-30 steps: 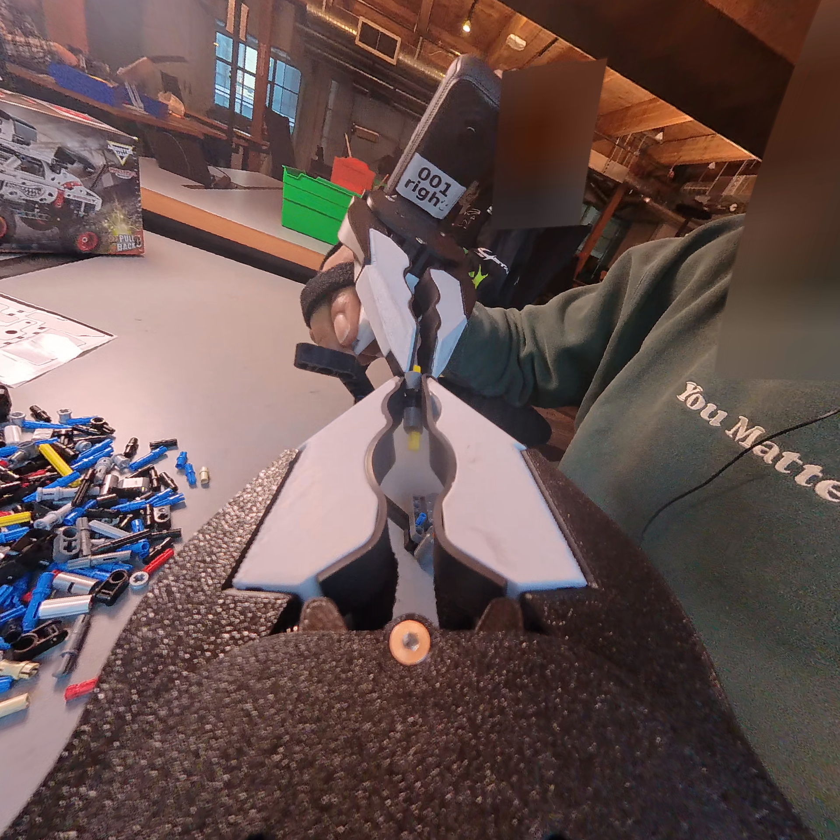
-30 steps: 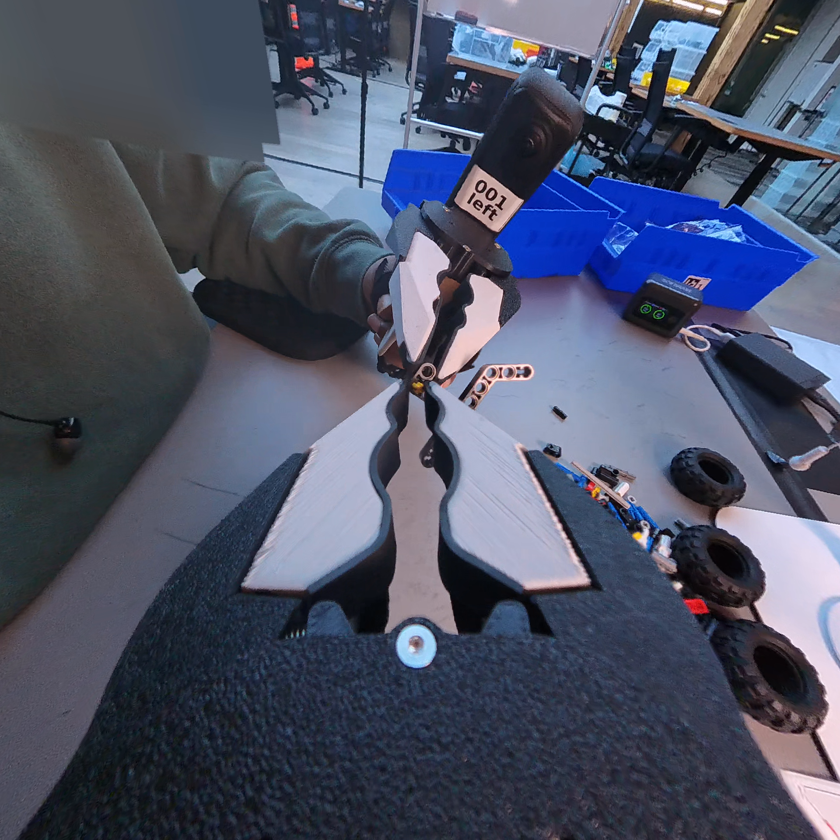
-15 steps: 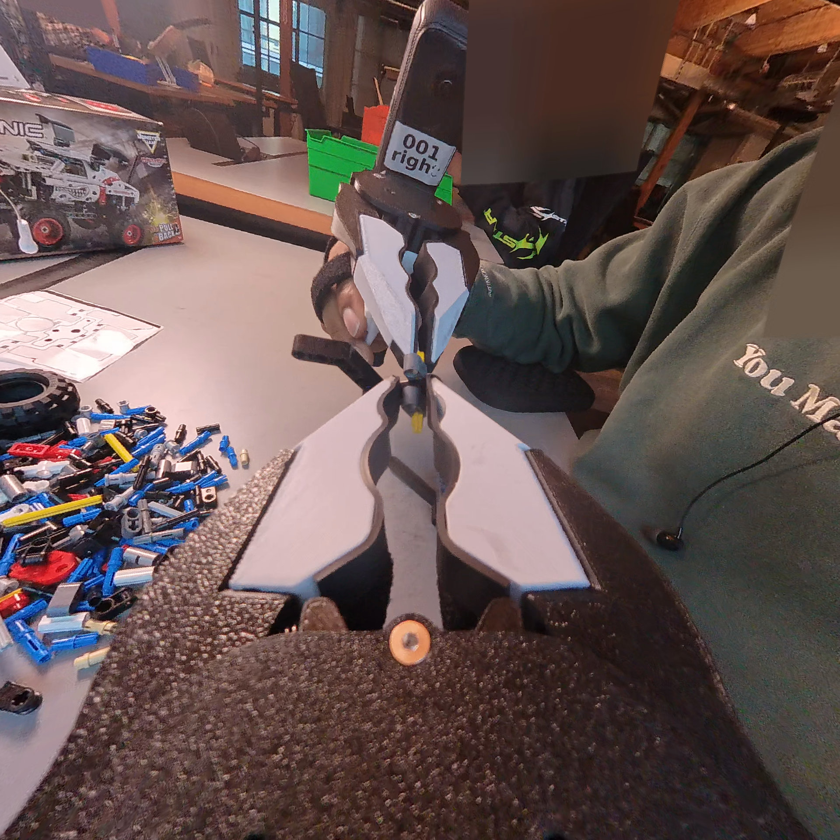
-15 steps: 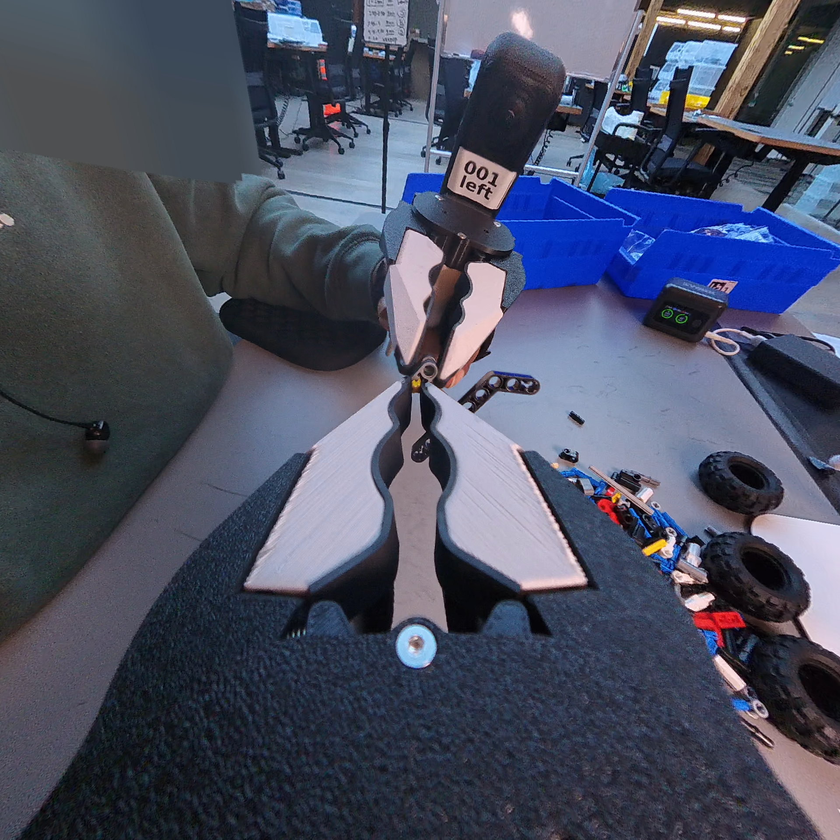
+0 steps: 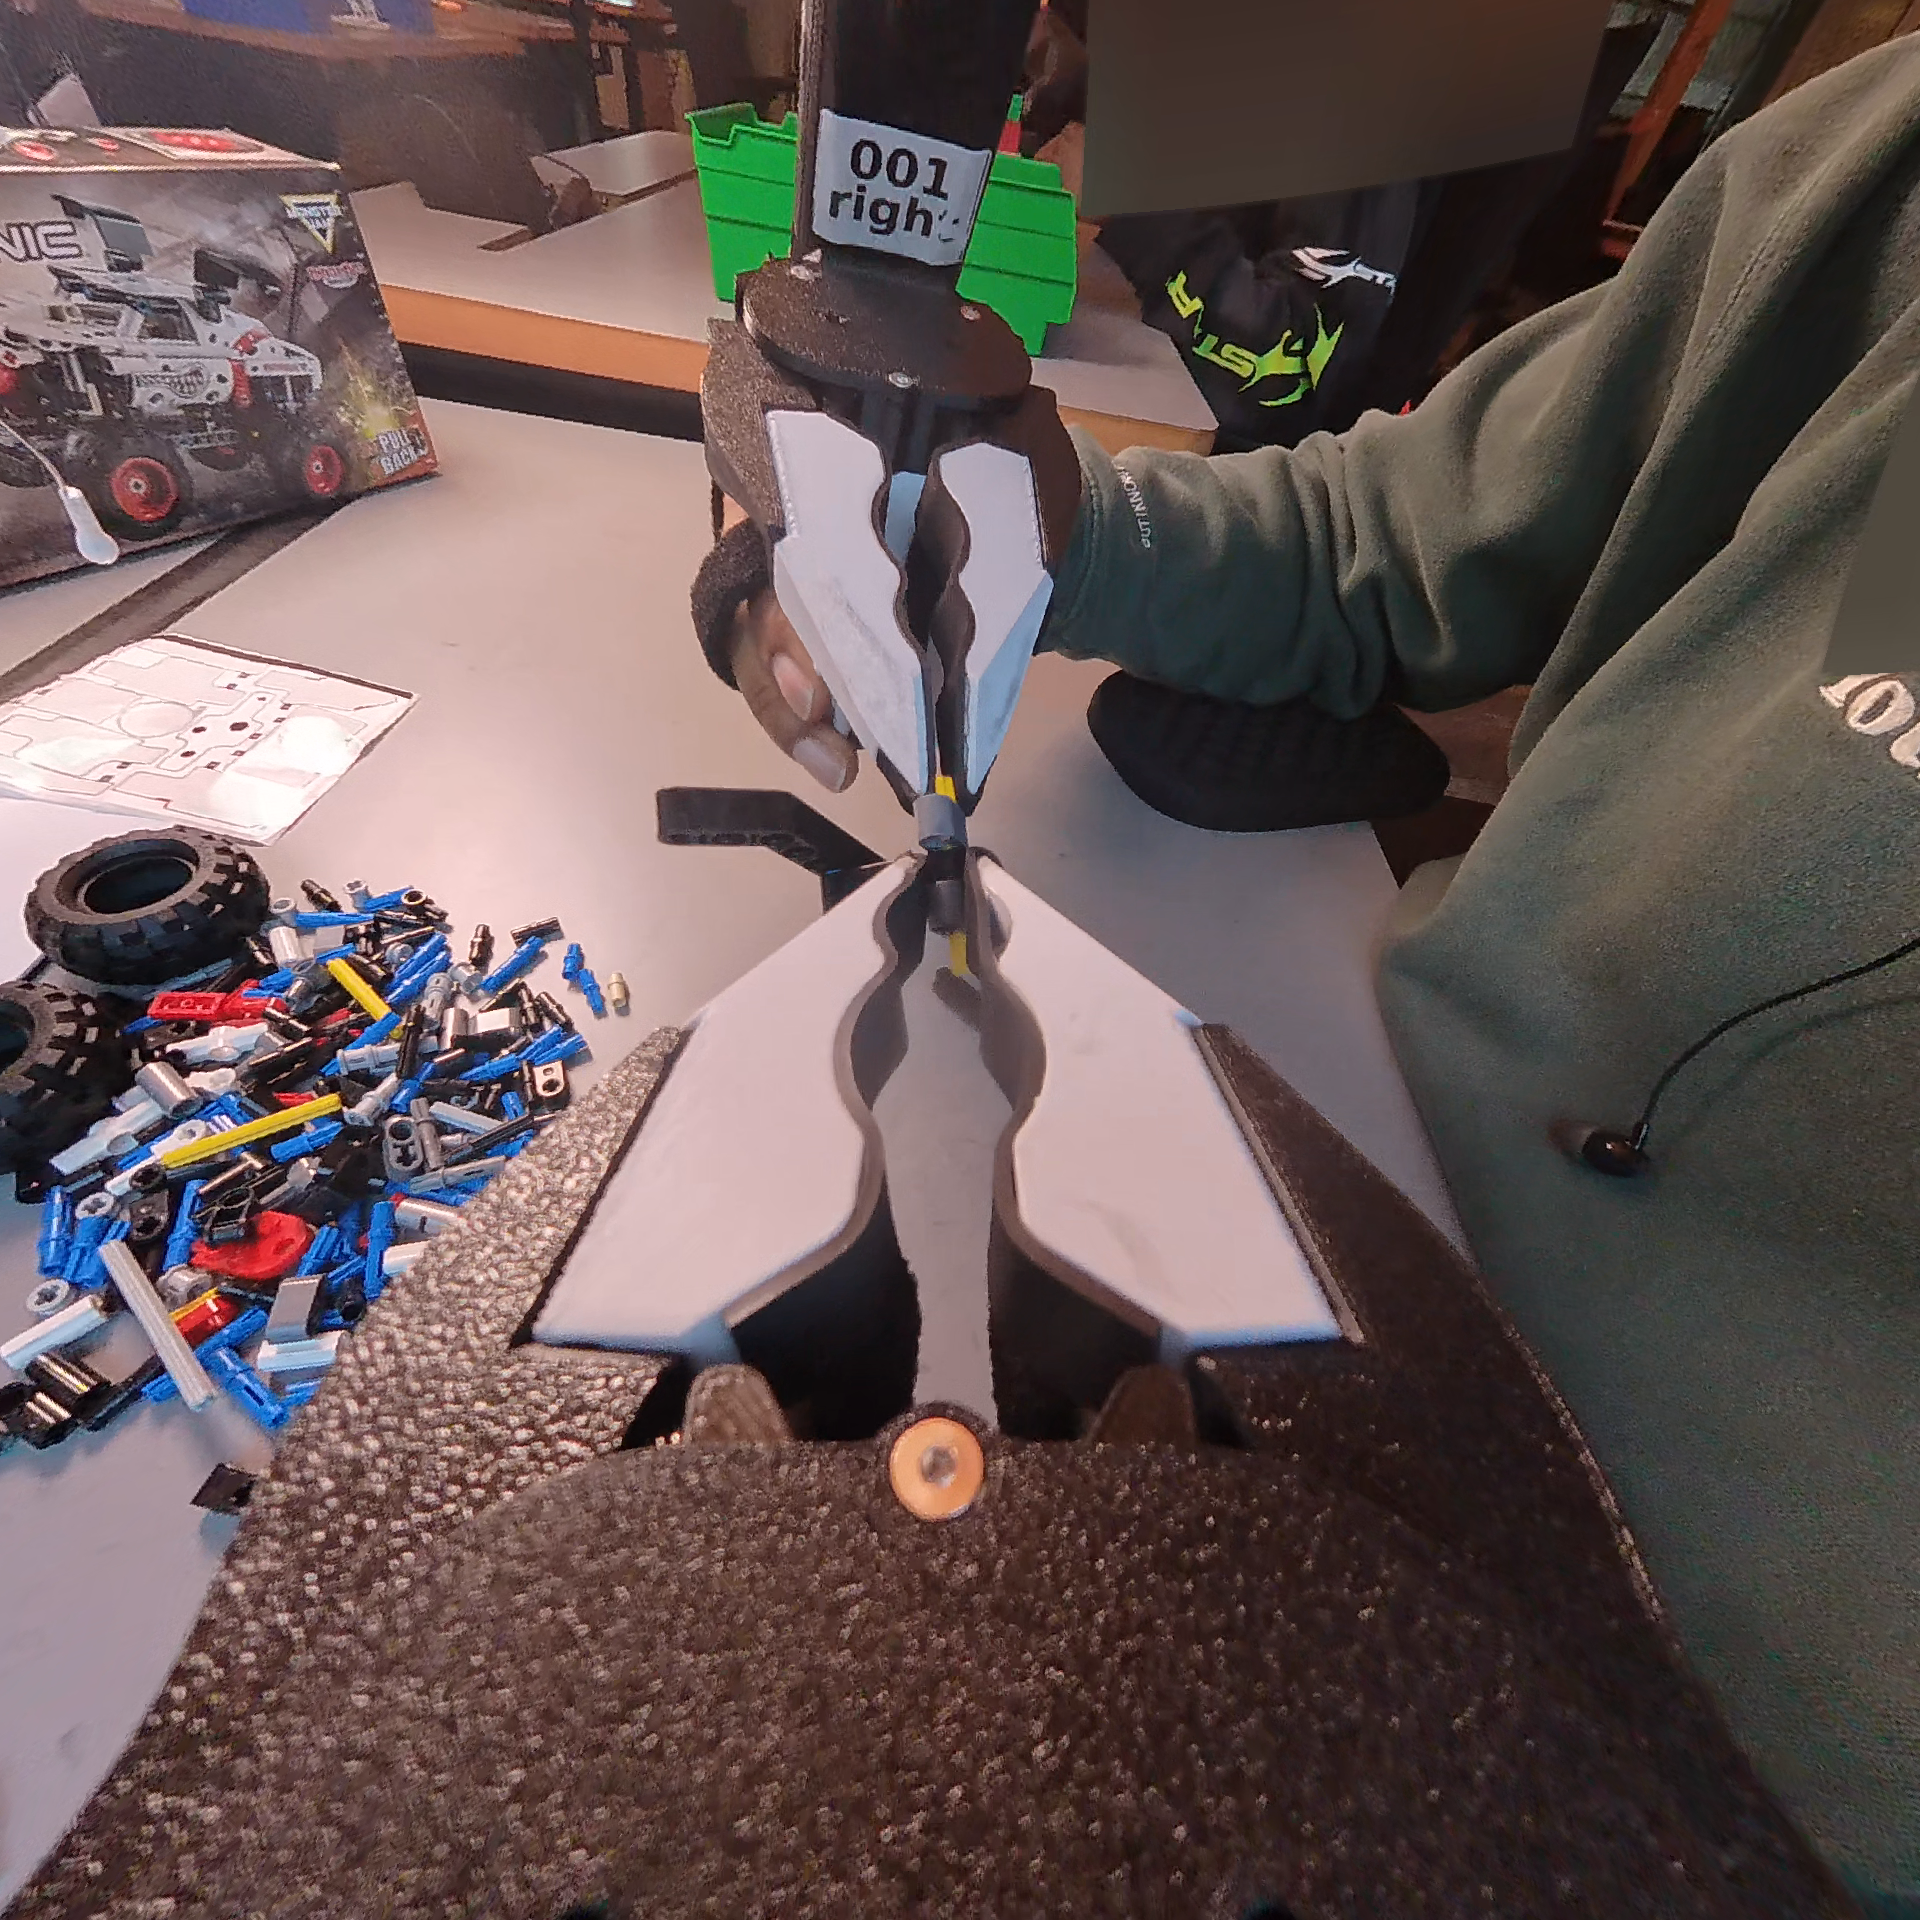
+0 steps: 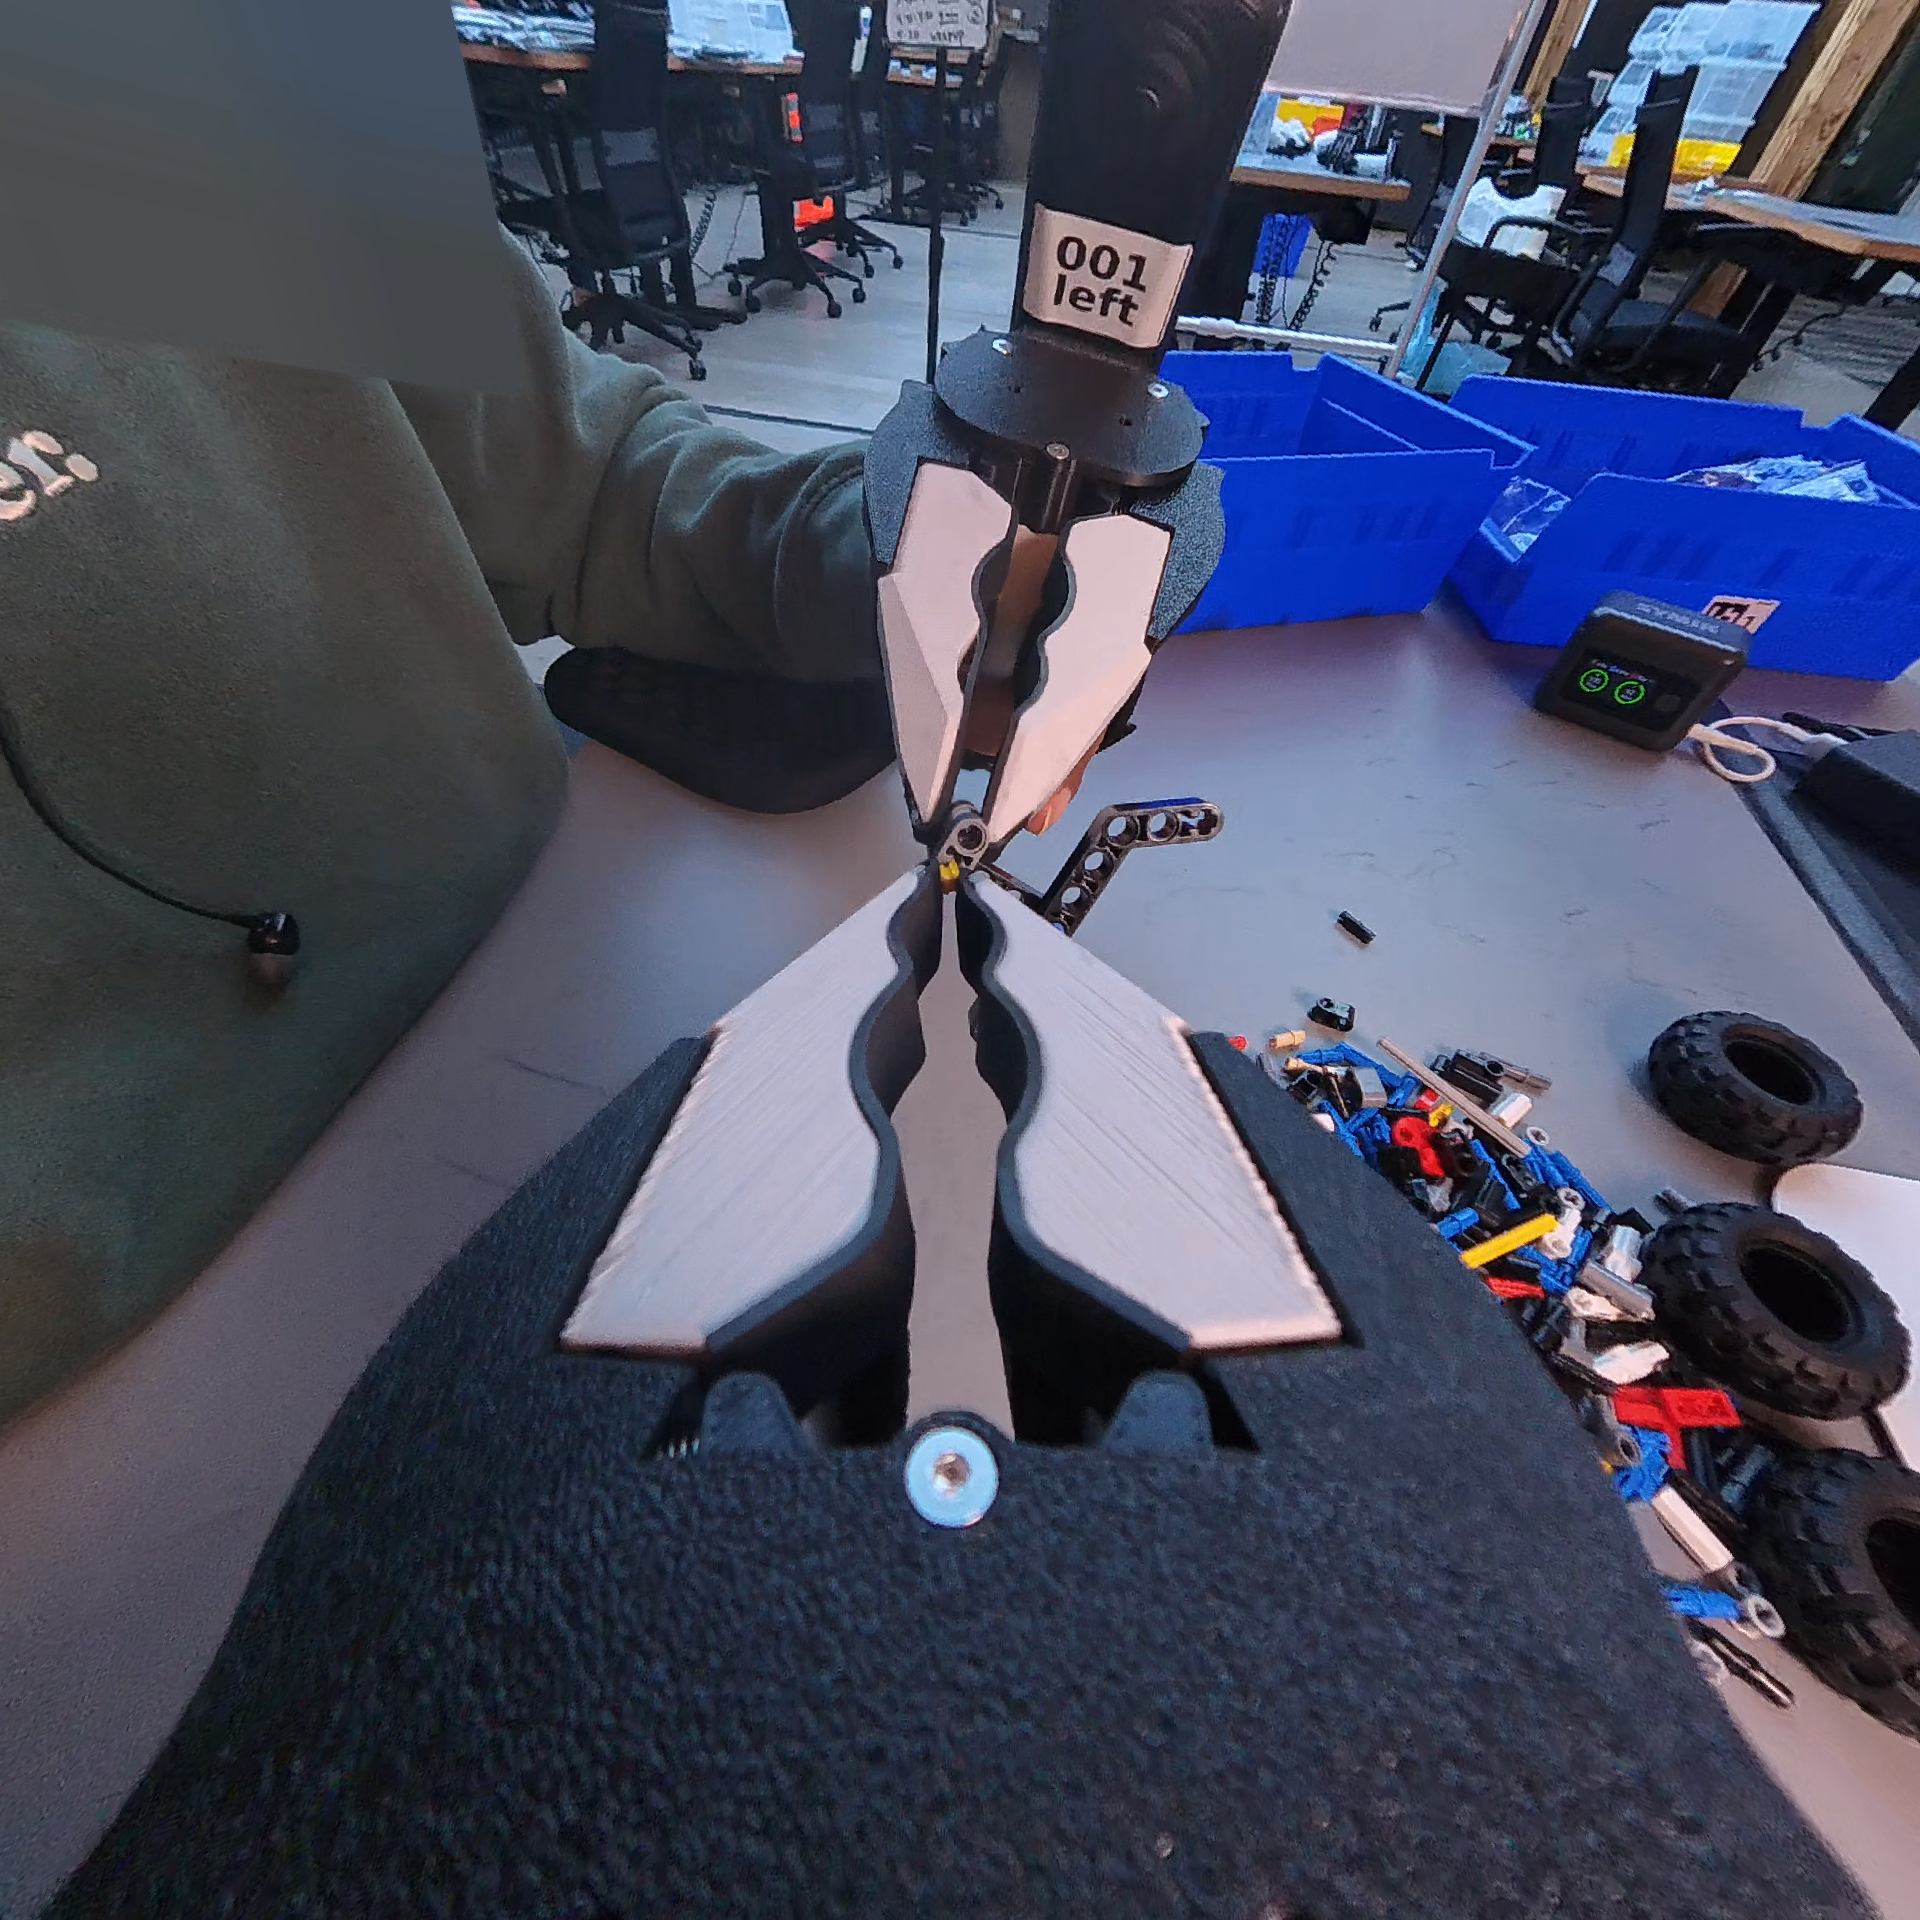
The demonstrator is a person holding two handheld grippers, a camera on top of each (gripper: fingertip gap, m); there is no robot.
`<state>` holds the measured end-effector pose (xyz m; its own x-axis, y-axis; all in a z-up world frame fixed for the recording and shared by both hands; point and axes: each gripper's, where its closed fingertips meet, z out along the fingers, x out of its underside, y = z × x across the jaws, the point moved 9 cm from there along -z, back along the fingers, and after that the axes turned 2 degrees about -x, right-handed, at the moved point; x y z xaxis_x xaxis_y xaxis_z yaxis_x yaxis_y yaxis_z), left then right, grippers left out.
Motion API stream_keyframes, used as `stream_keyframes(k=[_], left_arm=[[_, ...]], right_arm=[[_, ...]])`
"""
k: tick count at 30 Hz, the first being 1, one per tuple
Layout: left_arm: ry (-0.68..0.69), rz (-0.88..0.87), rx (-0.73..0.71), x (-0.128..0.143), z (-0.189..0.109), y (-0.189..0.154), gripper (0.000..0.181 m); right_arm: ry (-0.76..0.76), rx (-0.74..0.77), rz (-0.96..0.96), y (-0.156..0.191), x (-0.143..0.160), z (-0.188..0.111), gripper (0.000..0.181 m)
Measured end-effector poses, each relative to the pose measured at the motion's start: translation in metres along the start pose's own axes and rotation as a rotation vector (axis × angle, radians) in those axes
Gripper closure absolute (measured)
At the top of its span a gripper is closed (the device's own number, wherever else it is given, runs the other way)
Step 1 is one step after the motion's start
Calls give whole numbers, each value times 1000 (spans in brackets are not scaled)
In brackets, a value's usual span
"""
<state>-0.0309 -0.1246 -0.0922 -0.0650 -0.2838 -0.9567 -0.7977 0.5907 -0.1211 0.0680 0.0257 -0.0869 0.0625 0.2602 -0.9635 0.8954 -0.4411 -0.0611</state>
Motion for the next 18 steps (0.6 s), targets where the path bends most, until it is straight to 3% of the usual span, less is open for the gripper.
stream_keyframes(k=[7, 8, 10, 13, 18], left_arm=[[34, -1, -56, 8, -6, 4, 176], [38, 13, -63, 7, -5, 3, 176], [55, 46, -70, 5, 0, 1, 176], [74, 81, -89, 5, 4, -3, 176], [77, 122, -122, 5, 5, -6, 176]], right_arm=[[5, 123, -5, 1, -7, -8, 181], [48, 125, -26, 3, -8, -5, 167], [115, 118, -63, 8, -7, 7, 157], [165, 130, -103, 10, -3, 17, 170], [180, 140, -121, 10, -1, 17, 174]])
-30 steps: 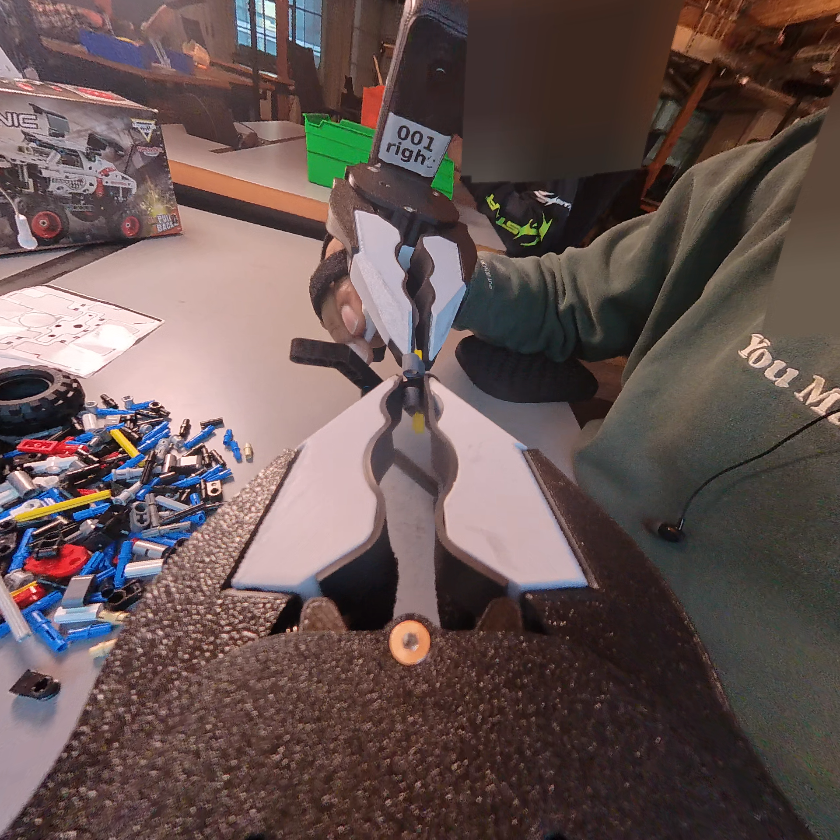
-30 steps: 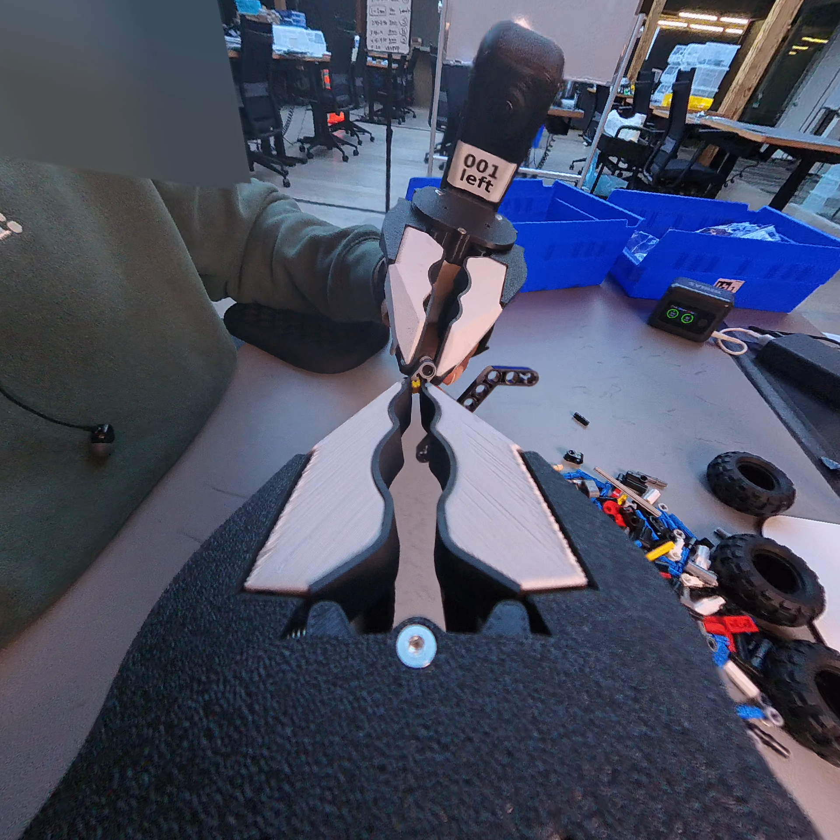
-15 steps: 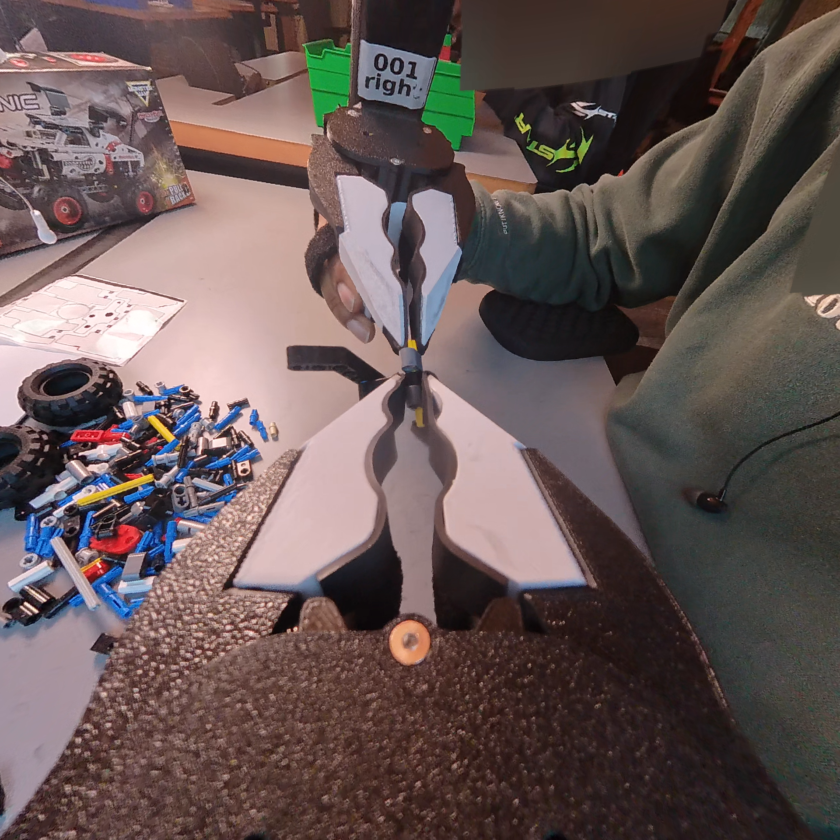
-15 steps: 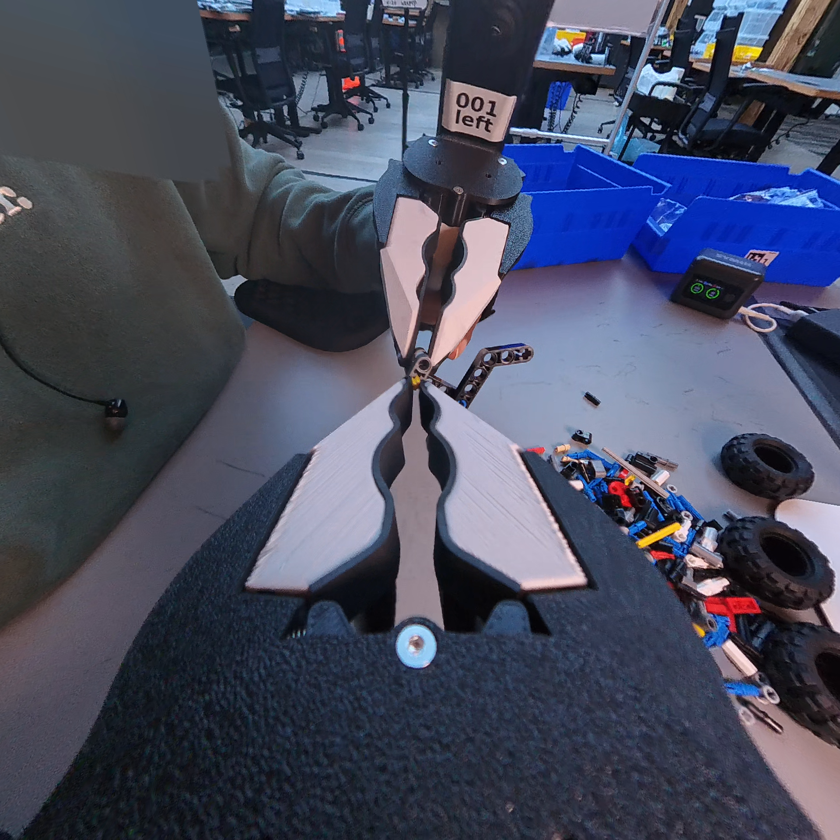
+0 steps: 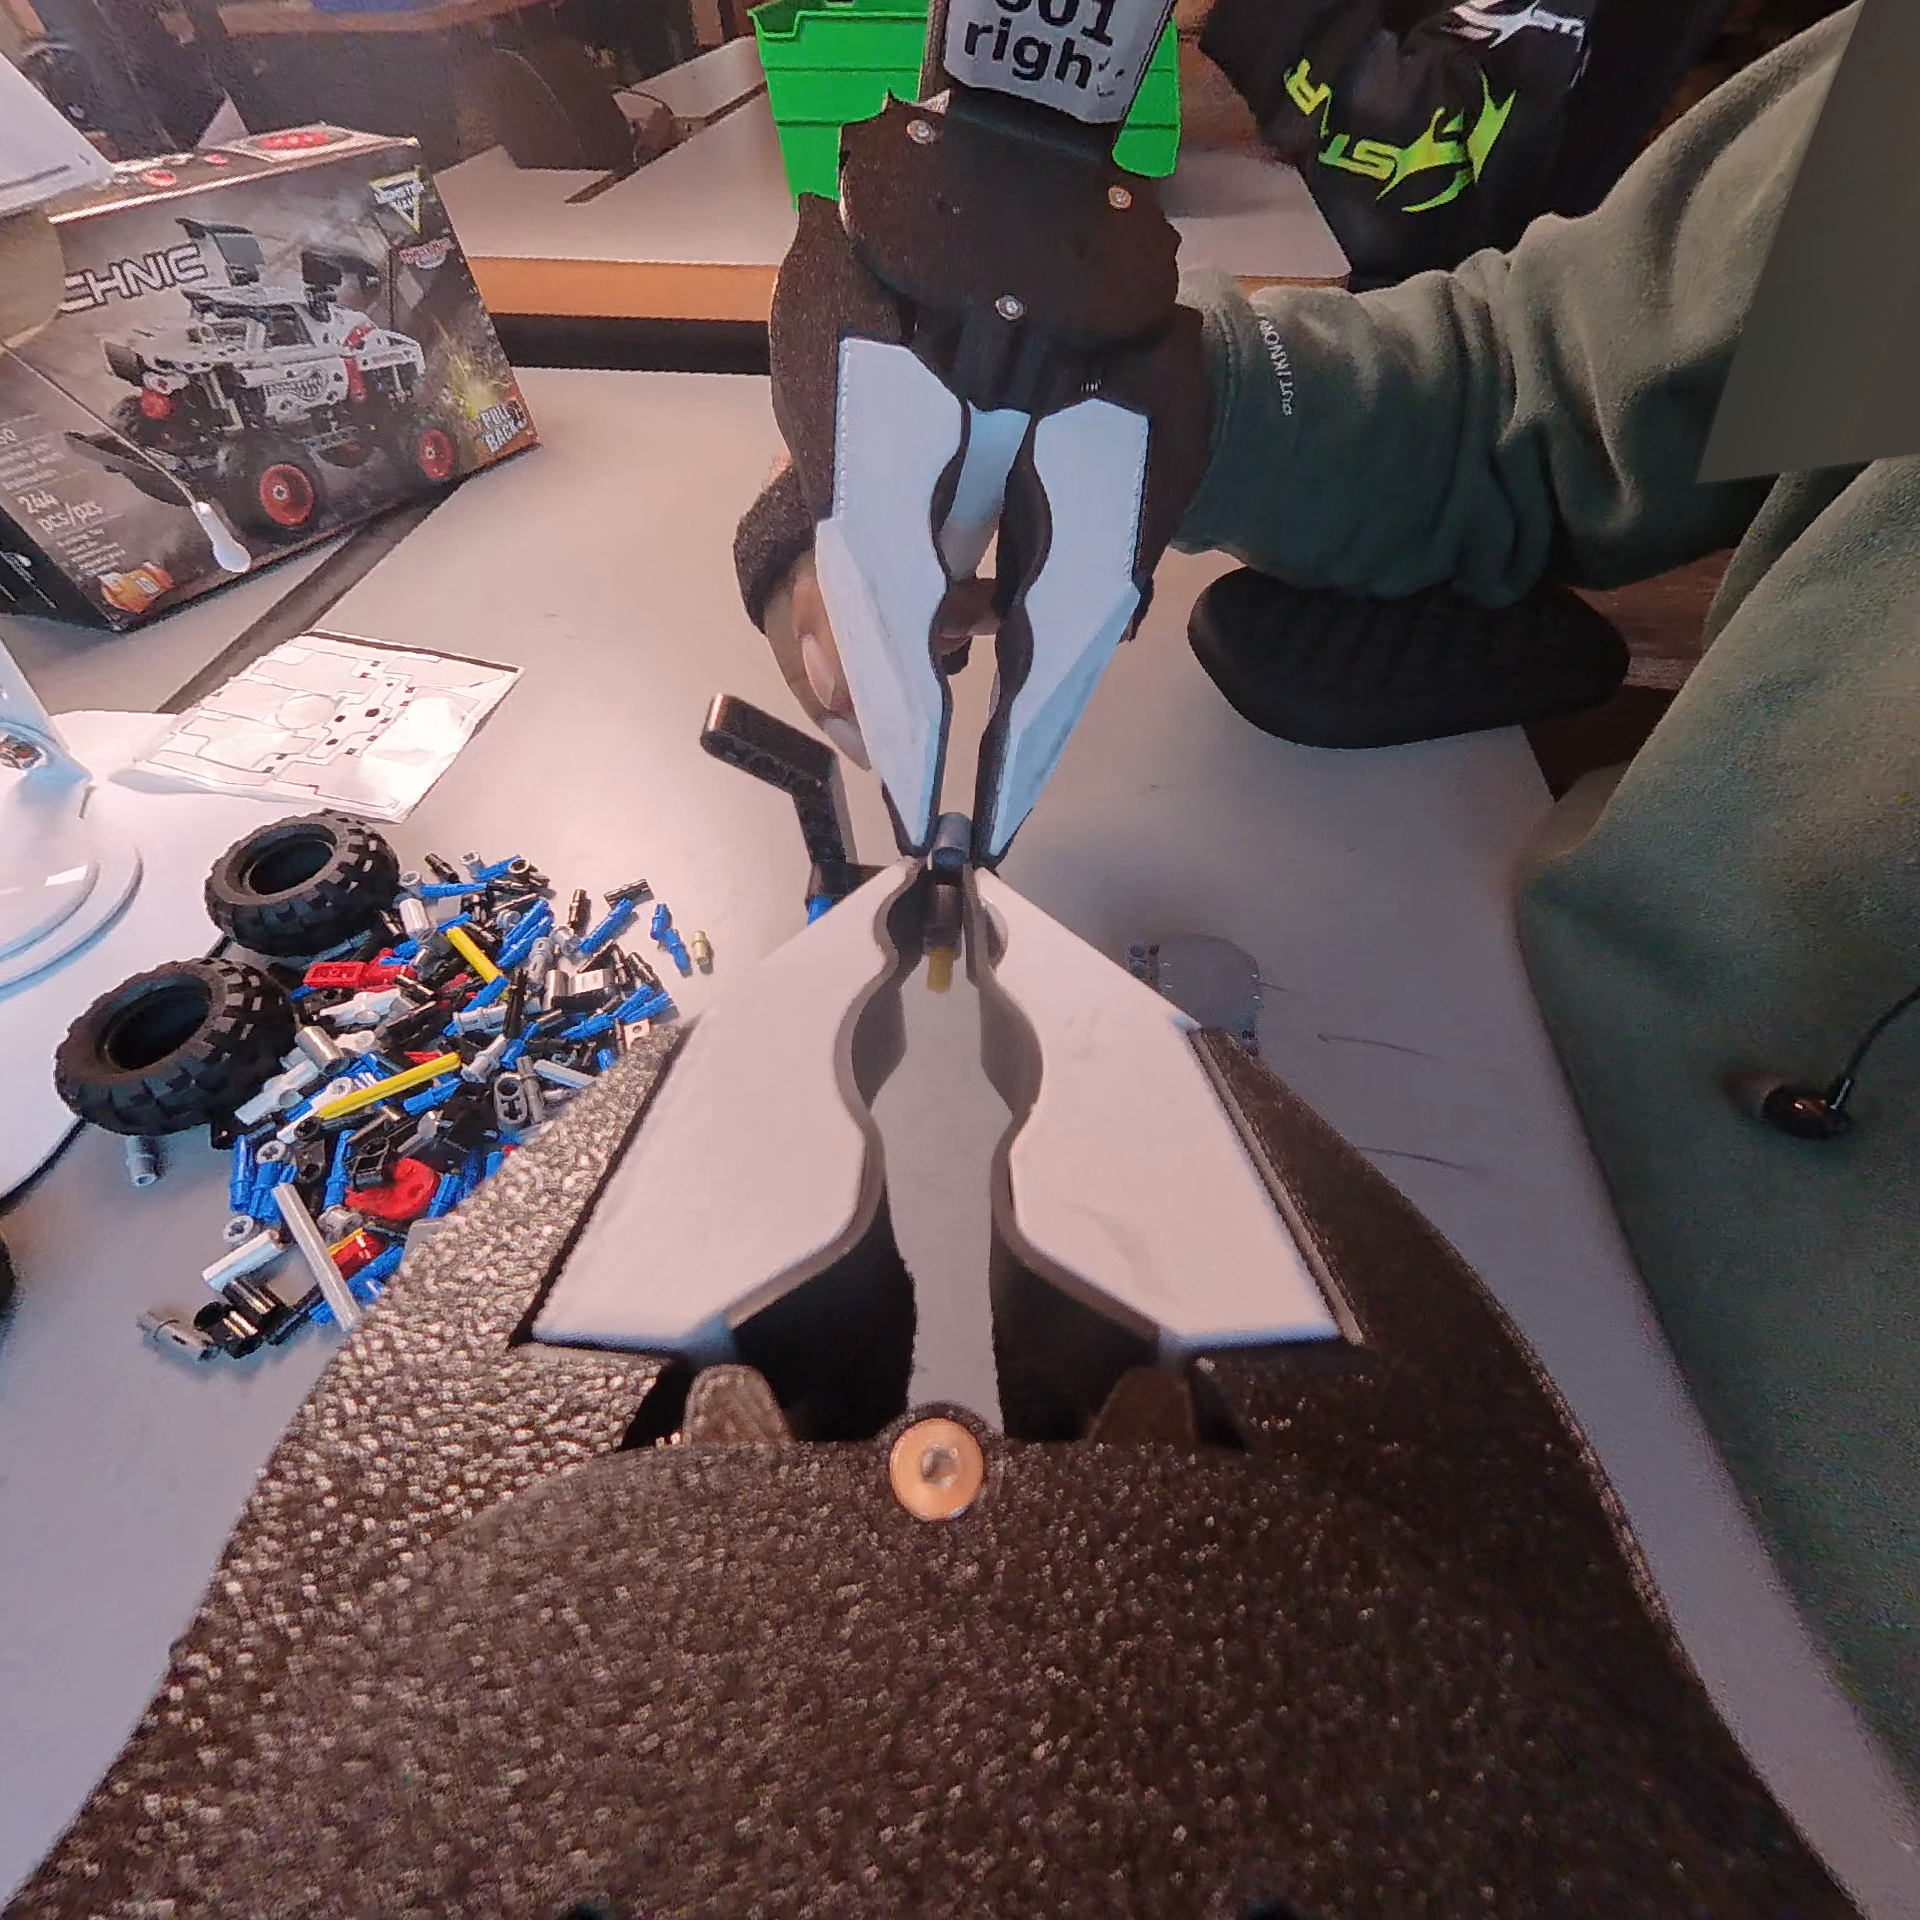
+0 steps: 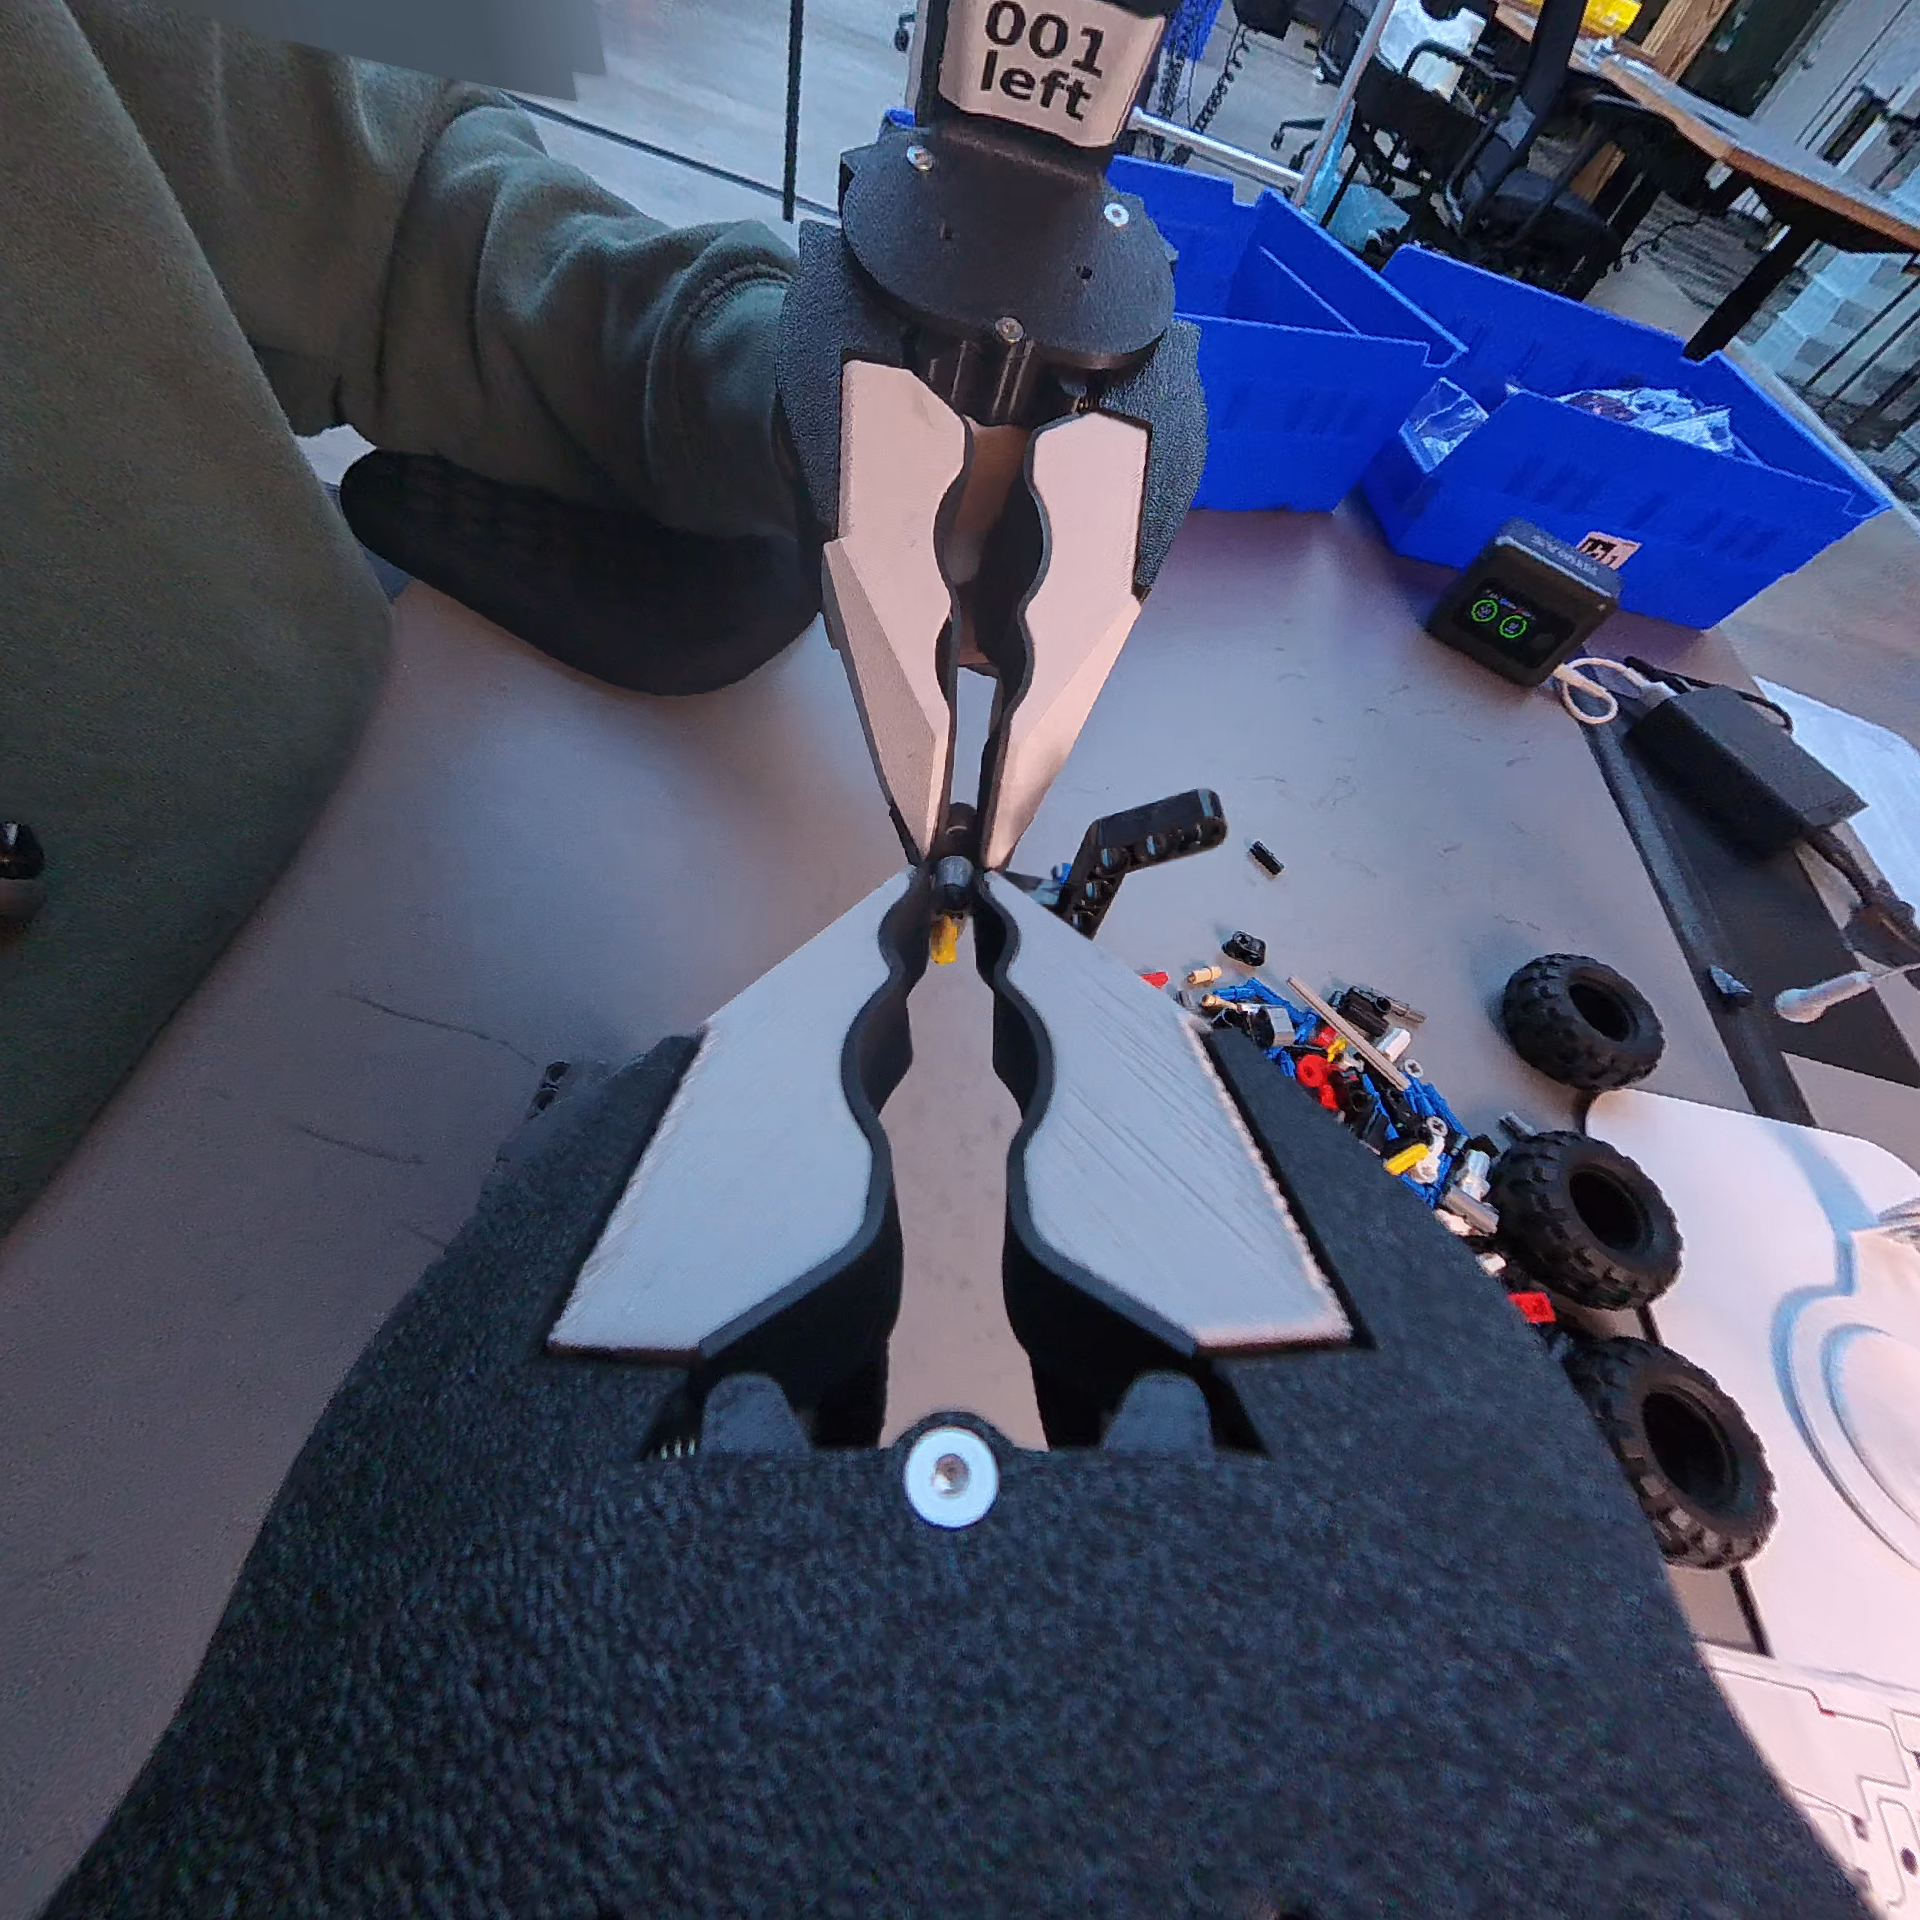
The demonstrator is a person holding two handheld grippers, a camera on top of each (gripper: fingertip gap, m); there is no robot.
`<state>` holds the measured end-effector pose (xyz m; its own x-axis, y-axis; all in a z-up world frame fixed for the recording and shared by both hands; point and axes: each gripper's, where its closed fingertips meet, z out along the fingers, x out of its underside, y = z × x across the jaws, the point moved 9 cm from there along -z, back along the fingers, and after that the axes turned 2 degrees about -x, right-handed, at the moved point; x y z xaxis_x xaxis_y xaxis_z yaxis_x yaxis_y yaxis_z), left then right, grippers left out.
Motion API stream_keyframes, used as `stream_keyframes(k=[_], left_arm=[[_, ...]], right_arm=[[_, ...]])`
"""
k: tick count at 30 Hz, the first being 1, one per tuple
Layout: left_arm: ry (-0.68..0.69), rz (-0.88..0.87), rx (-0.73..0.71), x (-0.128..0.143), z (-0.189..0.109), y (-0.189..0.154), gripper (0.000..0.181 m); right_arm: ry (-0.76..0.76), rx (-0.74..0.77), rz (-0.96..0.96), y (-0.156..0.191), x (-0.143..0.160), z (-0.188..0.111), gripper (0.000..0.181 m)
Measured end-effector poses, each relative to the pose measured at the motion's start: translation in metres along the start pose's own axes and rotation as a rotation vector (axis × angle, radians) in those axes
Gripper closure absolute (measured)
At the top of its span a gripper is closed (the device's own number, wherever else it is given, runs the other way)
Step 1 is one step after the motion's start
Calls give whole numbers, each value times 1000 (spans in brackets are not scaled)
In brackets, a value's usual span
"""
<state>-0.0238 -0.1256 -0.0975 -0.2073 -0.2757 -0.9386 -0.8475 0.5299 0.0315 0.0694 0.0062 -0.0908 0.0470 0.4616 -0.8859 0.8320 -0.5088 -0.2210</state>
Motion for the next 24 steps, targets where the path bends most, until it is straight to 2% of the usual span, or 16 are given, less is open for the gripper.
stream_keyframes(k=[3, 7, 14, 15, 24], left_arm=[[-15, 56, -36, -3, -1, -2, 175], [-21, 136, -97, -6, -7, -5, 160], [35, 195, -155, -7, -3, -8, 168], [33, 207, -165, -7, -3, -8, 174], [50, 329, -236, -7, -2, -13, 174]], right_arm=[[-41, -8, 19, -3, 0, -3, 175], [-87, -7, 20, -5, 2, -9, 175], [-120, 2, -9, -1, -4, -8, 175], [-113, 25, -10, -3, -4, -8, 175], [-43, 60, -57, 0, -7, -8, 174]])
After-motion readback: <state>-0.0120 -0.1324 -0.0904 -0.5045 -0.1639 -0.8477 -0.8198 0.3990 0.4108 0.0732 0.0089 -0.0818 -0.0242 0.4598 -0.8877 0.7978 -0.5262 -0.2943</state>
